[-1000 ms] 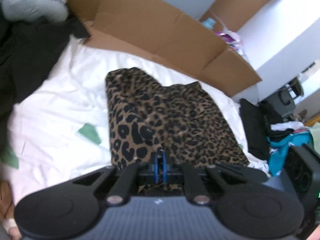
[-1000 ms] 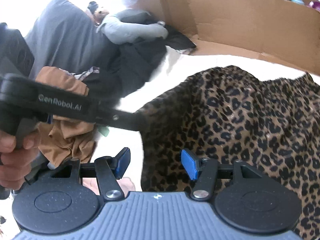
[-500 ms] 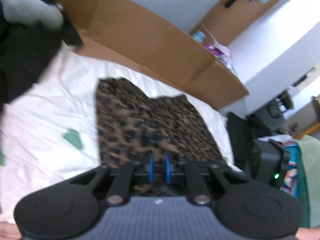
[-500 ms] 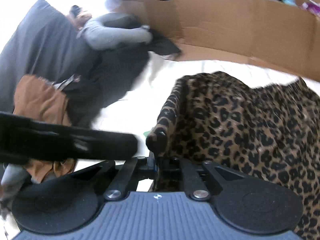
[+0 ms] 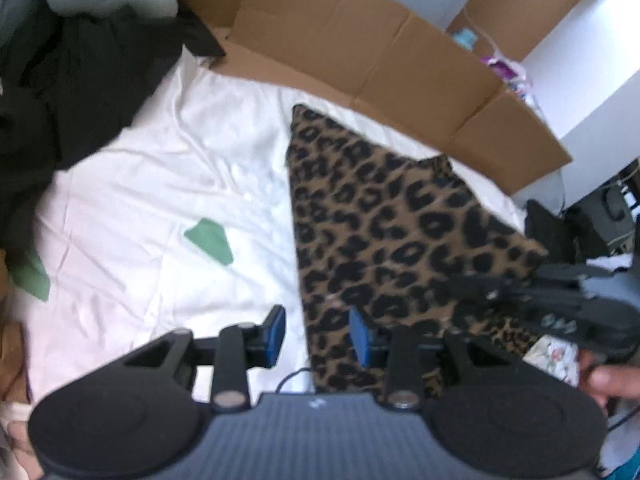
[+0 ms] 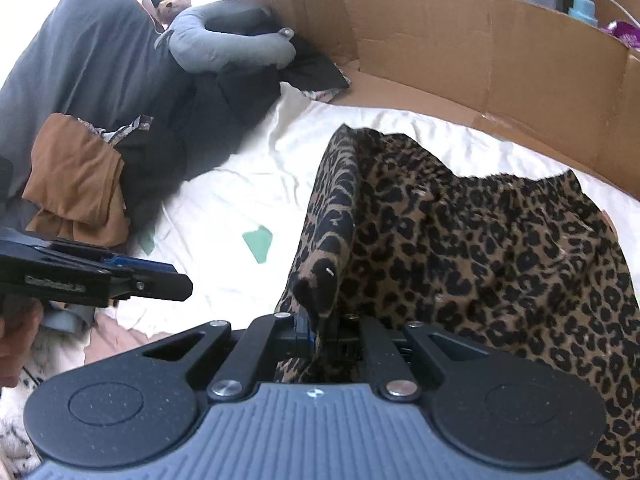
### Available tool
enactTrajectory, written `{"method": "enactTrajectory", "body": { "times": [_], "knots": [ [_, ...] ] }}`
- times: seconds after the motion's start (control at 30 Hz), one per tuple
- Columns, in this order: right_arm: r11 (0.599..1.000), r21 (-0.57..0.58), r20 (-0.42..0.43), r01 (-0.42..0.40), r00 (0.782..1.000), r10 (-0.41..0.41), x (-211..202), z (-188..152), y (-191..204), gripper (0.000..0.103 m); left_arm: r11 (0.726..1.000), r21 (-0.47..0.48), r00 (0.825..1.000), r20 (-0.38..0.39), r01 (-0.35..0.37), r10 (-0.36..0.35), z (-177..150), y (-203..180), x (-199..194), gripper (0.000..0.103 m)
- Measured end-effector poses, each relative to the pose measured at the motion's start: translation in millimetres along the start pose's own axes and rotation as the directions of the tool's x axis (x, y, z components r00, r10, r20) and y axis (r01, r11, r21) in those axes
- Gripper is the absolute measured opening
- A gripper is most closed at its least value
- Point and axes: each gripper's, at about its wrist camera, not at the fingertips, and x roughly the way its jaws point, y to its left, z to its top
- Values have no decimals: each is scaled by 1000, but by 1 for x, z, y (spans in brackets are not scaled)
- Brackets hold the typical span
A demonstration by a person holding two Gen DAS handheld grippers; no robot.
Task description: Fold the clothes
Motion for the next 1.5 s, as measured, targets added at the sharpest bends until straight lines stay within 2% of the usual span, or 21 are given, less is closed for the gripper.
{"method": "enactTrajectory", "body": {
  "times": [0.2, 0.43, 0.6, 0.73, 0.8, 0.93, 1.17, 1.3, 1.5],
  "knots": [
    [1000, 9, -1, -8, 1000, 8, -14, -2, -24, 0, 1000, 13, 999, -43, -12, 13, -11, -7, 24, 41],
    [996, 41, 31, -84, 996, 83, -30, -14, -52, 0, 997, 64, 995, -88, 42, -36, -21, -28, 56, 42],
    [995, 92, 31, -44, 999, 41, -30, -48, -82, 0, 986, 160, 991, -130, 57, -36, -19, -46, 75, 48],
    [987, 160, 1, -1, 1000, 1, -26, -71, -110, 0, 977, 205, 987, -162, 59, -25, -19, -50, 88, 48],
    [971, 237, 4, 6, 1000, -7, -27, -76, -126, 0, 976, 209, 985, -173, 55, -19, -21, -49, 94, 48],
    [900, 436, 34, -15, 999, 0, -29, -80, -154, 0, 981, 184, 980, -197, 56, -19, -28, -48, 105, 48],
    [877, 481, 40, -5, 999, -16, -36, -80, -168, 0, 977, 203, 974, -226, 71, -24, -39, -59, 113, 48],
    [832, 554, 31, -25, 999, 10, -39, -86, -176, 0, 975, 209, 973, -230, 70, -21, -40, -65, 116, 48],
    [817, 576, 34, -16, 999, -5, -48, -96, -187, 0, 965, 249, 972, -236, 86, -26, -37, -77, 119, 48]
  ]
}}
